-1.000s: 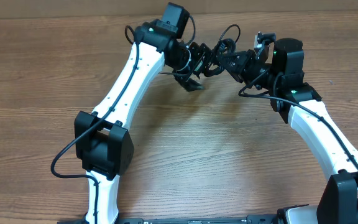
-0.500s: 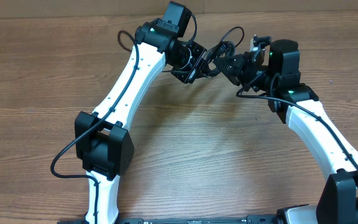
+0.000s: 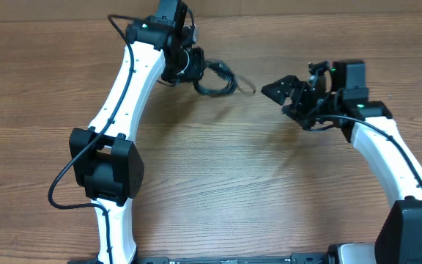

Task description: Untangle cables

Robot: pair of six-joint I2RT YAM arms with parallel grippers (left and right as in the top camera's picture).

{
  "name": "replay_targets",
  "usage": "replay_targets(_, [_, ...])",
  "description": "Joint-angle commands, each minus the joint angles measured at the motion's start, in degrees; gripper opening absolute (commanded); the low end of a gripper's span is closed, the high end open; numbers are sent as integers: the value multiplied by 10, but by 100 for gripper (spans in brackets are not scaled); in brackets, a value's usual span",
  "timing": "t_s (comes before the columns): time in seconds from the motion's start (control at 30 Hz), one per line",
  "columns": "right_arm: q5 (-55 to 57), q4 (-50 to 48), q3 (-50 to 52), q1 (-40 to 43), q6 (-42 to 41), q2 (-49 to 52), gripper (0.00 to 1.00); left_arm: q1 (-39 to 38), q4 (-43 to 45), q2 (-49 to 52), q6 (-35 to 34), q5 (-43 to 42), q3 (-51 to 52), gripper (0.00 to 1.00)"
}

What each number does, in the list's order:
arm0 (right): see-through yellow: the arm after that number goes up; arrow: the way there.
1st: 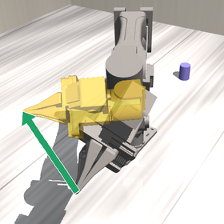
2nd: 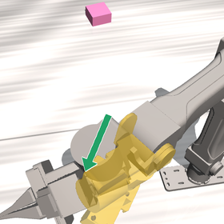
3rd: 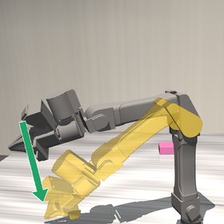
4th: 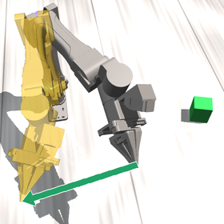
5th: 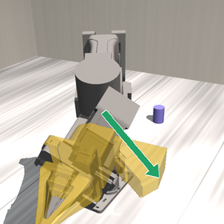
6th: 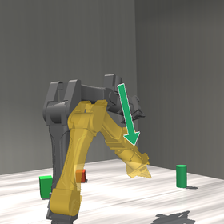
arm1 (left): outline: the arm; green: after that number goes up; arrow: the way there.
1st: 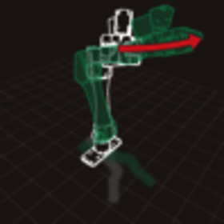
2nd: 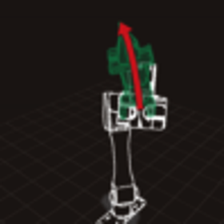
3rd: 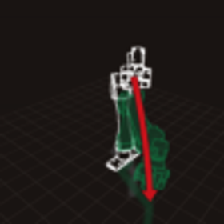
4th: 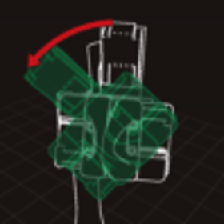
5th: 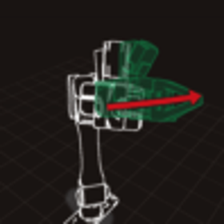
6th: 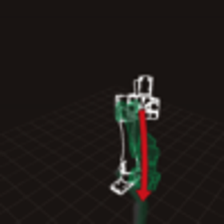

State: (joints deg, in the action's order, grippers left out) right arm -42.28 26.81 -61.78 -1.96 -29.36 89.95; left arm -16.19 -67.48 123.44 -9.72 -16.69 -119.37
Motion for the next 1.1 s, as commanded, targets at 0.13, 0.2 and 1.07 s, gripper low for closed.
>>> replay_targets(0.13, [-173, 0, -4, 2, 223, -5, 100, -19, -57, -19, 287, 1, -8, 4])
replay_targets(0.2, [-169, 10, -4, -16, 240, -5, 98, -19, -58, -32, 286, -1, -8, 5])
replay_targets(1.07, [-237, -1, -10, -123, 156, -14, 4, -22, -31, -142, 245, 5, -7, 4])
